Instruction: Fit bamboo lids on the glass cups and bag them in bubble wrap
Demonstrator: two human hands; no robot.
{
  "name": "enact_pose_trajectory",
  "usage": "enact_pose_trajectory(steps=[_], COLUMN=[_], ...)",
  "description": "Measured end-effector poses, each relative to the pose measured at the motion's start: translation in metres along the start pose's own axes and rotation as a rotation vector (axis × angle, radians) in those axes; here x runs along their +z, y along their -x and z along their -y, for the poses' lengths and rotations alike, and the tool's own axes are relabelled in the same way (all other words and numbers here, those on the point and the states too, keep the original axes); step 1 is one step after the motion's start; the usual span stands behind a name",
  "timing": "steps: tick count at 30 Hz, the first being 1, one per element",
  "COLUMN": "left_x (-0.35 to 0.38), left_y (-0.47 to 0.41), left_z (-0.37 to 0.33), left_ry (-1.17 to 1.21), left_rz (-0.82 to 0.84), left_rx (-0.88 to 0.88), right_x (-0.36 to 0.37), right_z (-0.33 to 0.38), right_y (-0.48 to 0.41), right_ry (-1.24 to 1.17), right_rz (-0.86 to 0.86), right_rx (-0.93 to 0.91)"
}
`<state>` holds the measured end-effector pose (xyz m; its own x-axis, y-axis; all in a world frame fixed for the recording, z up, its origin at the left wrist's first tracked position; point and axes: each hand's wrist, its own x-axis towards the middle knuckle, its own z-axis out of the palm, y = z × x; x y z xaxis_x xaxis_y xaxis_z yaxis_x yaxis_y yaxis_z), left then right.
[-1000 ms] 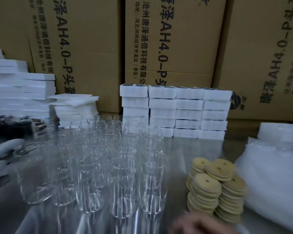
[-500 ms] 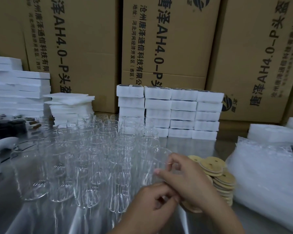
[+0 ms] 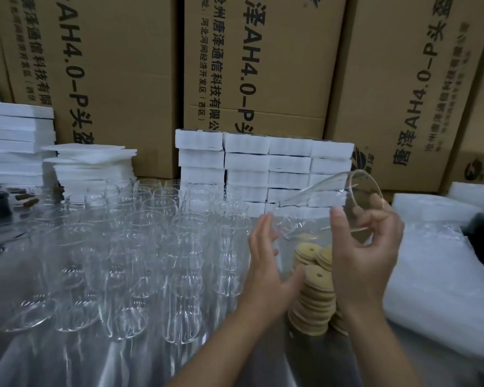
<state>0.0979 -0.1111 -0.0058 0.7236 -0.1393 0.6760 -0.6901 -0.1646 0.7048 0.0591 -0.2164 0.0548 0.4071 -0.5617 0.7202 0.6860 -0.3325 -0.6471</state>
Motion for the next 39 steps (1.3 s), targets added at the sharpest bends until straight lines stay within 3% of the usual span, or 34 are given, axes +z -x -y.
enact_pose_trajectory(steps=[8,12,19,31,39], left_x=[0.004,0.005,0.017,0.001,0.004], left_y=[-0.023,-0.014,-0.006,0.013,0.011], left_z=[0.022,0.031,0.038,0.04,0.041], left_ry=[0.106,0.155,0.129,0.066,-0.015], left_rz=[-0.021,-0.073,-0.102,-0.016,-0.071], left_rx=[0.078,-0.023,-0.116,-0.102,-0.18], right_x=[0.035,0.054,0.05,0.056,0.056], right_z=[-0.018,-0.019,-0.032,-0.044,-0.043], right_y=[0.013,0.015,0.025,0.04,0.045], right_ry=[-0.261,-0.348,-0.166,-0.202,-0.141], right_rz=[-0.003,0.007,0.107,0.106,0.102], right_rx=[-0.245,-0.268,-0.446,-0.305,-0.363])
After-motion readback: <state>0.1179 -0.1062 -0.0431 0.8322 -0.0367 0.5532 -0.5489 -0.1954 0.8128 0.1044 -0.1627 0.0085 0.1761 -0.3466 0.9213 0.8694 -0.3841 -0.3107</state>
